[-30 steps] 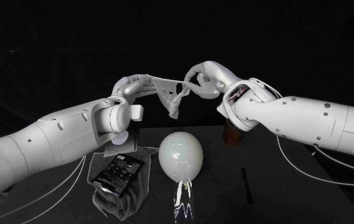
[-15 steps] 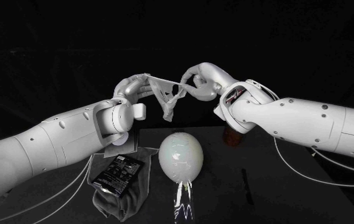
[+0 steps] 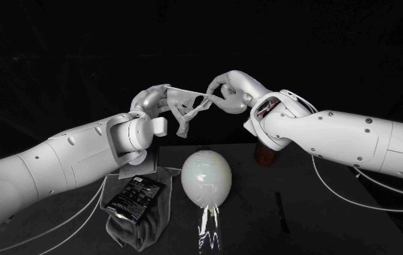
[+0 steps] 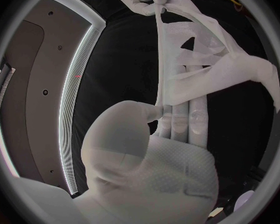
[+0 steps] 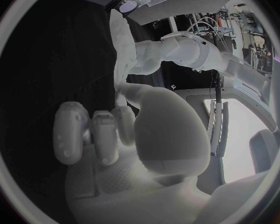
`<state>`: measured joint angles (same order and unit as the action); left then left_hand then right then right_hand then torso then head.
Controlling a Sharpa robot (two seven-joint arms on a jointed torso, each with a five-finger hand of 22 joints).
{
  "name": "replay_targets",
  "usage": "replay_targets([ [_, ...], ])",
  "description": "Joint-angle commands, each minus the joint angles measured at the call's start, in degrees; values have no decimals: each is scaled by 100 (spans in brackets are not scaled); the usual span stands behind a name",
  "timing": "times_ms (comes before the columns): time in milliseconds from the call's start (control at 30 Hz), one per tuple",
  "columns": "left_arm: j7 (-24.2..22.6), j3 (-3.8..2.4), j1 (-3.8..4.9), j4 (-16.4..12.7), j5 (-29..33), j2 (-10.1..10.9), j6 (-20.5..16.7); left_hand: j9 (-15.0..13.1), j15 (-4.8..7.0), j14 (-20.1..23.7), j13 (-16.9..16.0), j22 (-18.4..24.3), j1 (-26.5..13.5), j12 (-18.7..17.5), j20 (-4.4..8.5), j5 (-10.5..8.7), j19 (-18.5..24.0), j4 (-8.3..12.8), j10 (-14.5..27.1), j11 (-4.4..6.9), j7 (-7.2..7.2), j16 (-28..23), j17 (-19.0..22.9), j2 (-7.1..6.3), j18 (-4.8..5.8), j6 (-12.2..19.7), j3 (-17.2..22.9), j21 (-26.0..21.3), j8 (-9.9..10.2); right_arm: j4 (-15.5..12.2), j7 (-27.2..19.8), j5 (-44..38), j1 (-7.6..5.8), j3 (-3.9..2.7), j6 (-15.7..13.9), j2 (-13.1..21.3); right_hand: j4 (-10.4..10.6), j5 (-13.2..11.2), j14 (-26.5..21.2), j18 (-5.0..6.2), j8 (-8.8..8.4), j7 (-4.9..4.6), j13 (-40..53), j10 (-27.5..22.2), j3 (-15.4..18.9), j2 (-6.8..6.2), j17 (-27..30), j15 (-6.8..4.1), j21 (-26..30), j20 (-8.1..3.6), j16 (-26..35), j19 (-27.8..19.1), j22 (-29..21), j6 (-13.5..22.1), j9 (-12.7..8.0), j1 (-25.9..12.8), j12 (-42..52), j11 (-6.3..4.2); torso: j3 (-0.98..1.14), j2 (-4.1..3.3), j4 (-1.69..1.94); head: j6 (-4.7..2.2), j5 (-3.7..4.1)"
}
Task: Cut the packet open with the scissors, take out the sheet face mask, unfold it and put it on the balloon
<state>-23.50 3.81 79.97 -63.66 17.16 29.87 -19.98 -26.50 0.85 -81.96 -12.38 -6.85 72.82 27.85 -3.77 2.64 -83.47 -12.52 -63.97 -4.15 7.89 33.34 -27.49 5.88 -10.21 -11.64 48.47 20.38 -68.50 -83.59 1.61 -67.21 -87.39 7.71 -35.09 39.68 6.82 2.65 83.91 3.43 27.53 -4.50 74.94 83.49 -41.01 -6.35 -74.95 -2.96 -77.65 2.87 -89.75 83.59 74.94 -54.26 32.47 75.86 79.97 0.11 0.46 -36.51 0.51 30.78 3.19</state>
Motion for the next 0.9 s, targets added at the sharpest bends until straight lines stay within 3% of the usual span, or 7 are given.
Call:
replay_targets([
  [33,153,-12,8,27,-96,19,-272,-2357,162,-164,-528,-400,-175,693,192,21,-336,-78,107,148,-99,1462,-1342,-29,5,107,62,862,-180,68,-33,-41,-5,-4,-52,11,-6,13,609,-76,219,7,586,101,-31,17,-1505,-35,5,11,-25,52,1153,-45,4,20,5,-4,0,1,0,4,-3],
  [100,213,-12,8,20,-148,23,-251,-2327,158,-112,-648,-931,-183,821,213,31,-347,-75,219,171,-90,1715,-1579,-28,65,124,78,1401,-202,124,-45,-82,-5,-4,-66,-2,-6,13,609,-76,219,7,586,101,-31,17,-1505,-35,5,11,-25,52,1153,-45,4,20,5,-4,1,0,-3,6,-3],
  [167,311,-12,8,7,-225,31,-190,-2308,159,-61,-718,-1041,-186,896,216,16,-342,-71,275,171,-90,1813,-1675,-28,78,134,85,1540,-217,243,-64,-161,-5,-4,-86,-37,-6,13,609,-79,218,7,594,106,-31,17,-1505,-35,-7,11,-25,58,1156,-45,3,19,13,-4,-2,0,-7,10,2],
  [200,361,-12,8,-1,-259,35,-156,-2289,161,-49,-768,-1717,-185,948,225,14,-371,-62,312,172,-93,1939,-1805,-29,161,141,88,2100,-224,317,-77,-209,-6,-4,-95,-63,-6,13,609,-79,218,7,594,106,-31,17,-1505,-35,-7,11,-25,58,1156,-45,3,19,13,-4,0,-1,-5,11,4],
  [267,431,-12,8,-11,-309,42,-113,-2275,162,-32,-800,-1790,-184,982,228,15,-373,-57,339,174,-92,1982,-1844,-31,169,143,87,2186,-229,435,-98,-296,-7,-4,-107,-108,-6,13,609,-79,218,7,594,106,-31,17,-1505,-35,-7,11,-25,58,1156,-45,3,19,13,-4,-1,-2,-4,12,-2],
  [300,467,-12,8,-16,-333,45,-91,-2265,161,-15,-820,-2173,-184,1002,232,16,-389,-53,356,173,-93,1992,-1850,-32,217,145,86,2494,-231,506,-110,-350,-7,-4,-114,-136,-6,13,609,-79,218,7,594,106,-31,17,-1505,-35,-7,11,-25,58,1156,-45,3,19,13,-4,1,-2,-2,15,-2],
  [900,846,-13,13,-55,-561,49,181,-2222,162,33,-880,-2285,-170,1056,238,15,-384,-17,421,173,-91,2017,-1859,-41,229,143,87,2647,-235,1408,-414,-1093,-45,1,89,-592,-4,12,609,-84,218,7,608,114,-27,12,-1505,-32,-31,10,-25,69,1163,-46,-1,15,26,-3,2,-1,2,78,23],
])
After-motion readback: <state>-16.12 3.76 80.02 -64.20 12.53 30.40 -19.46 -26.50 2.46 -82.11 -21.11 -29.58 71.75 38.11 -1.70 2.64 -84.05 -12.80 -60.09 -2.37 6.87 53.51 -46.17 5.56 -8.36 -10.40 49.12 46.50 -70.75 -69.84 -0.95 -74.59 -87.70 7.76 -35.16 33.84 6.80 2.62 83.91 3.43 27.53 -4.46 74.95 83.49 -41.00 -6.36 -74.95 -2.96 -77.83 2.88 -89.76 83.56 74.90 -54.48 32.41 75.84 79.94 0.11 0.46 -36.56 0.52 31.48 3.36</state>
